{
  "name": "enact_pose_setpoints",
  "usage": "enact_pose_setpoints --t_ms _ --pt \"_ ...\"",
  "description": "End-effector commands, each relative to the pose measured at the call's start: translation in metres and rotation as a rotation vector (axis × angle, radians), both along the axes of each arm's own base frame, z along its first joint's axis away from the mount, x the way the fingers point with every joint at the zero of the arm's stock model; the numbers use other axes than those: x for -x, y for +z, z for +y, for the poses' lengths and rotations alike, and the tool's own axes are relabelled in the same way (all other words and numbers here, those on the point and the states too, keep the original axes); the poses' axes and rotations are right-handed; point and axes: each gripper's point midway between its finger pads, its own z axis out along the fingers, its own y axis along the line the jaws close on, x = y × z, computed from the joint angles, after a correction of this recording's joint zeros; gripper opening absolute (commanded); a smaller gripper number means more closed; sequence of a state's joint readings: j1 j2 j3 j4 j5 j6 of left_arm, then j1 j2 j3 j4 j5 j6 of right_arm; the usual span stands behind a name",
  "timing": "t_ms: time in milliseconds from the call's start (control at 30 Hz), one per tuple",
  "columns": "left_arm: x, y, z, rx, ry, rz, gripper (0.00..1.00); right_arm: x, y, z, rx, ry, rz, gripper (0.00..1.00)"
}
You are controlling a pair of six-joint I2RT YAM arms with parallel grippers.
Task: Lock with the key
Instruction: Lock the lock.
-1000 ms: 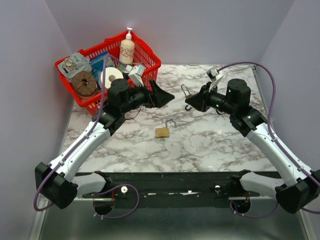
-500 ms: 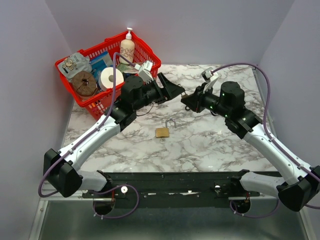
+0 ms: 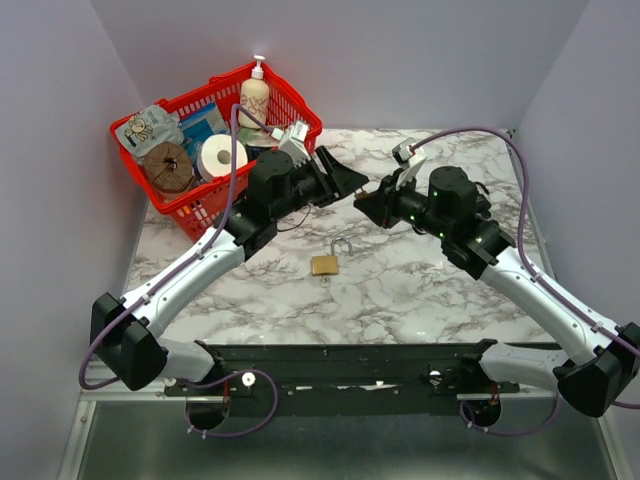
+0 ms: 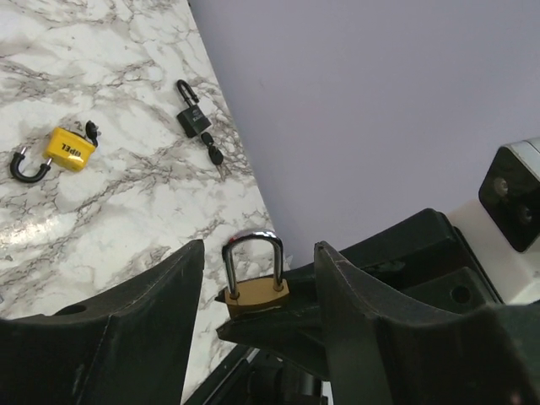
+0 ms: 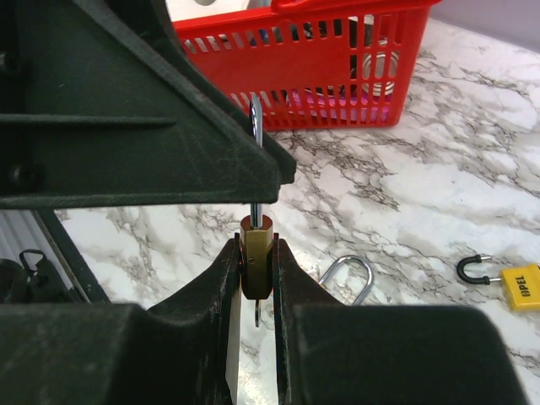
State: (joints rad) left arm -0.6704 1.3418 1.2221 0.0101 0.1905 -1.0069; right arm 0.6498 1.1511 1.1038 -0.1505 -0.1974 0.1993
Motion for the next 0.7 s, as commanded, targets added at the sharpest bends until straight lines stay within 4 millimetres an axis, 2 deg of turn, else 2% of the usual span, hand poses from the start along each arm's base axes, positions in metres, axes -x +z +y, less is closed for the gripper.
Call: enact_pose_setpoints --t_ms 0,433,667 --pt "0.003 0.012 -0.002 0.007 0.015 -0.025 0.61 -0.016 0.018 -0.004 -0.021 -0.085 -0.051 0.01" --pt "-0.002 -0.003 -0.006 -0.031 0.028 0.013 0.52 -0.012 0.019 0.000 -0.025 -0.067 -0.051 0.01" --pt "-0.005 -0.009 -0.006 -0.040 0.039 0.031 0.53 -0.010 0.019 0.002 -0.020 -0.054 -0.055 0.01"
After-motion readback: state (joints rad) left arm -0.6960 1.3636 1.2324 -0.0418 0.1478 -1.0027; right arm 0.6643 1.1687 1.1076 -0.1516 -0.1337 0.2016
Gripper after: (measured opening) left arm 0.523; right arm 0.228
